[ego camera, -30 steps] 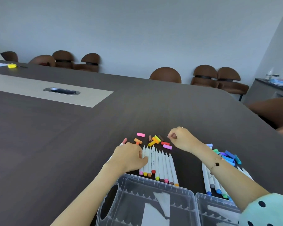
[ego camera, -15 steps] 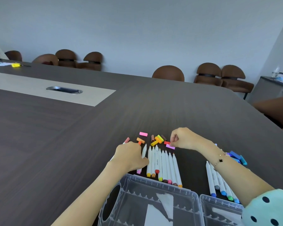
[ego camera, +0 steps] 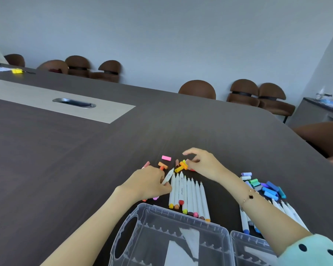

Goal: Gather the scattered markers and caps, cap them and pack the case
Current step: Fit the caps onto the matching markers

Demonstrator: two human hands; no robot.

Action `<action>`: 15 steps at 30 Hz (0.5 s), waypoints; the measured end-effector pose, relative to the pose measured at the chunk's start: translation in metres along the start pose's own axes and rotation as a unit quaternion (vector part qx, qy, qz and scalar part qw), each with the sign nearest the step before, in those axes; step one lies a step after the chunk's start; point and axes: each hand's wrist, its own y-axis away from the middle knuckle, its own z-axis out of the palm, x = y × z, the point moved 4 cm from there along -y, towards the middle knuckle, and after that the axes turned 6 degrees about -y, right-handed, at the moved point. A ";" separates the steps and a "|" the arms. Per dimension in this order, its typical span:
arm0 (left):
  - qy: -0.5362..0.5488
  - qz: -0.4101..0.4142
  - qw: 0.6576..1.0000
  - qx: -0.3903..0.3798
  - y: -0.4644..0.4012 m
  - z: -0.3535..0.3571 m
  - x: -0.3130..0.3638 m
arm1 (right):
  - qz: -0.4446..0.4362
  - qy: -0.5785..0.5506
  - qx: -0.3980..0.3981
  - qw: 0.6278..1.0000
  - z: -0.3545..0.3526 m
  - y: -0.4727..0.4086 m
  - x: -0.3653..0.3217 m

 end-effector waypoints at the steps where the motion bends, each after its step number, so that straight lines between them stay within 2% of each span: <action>1: 0.010 0.004 1.000 0.005 0.000 -0.001 0.001 | -0.002 -0.019 -0.005 1.000 0.001 -0.001 -0.005; 6: 0.043 0.024 0.998 0.041 0.000 -0.005 0.001 | 0.069 -0.148 0.045 0.986 0.009 -0.007 -0.013; 11: 0.064 0.032 0.997 0.038 -0.003 -0.002 -0.001 | 0.123 -0.213 0.055 0.968 0.017 -0.005 -0.012; 15: 0.061 0.040 0.997 0.040 -0.001 -0.004 0.000 | 0.134 -0.242 0.076 0.958 0.013 -0.003 -0.010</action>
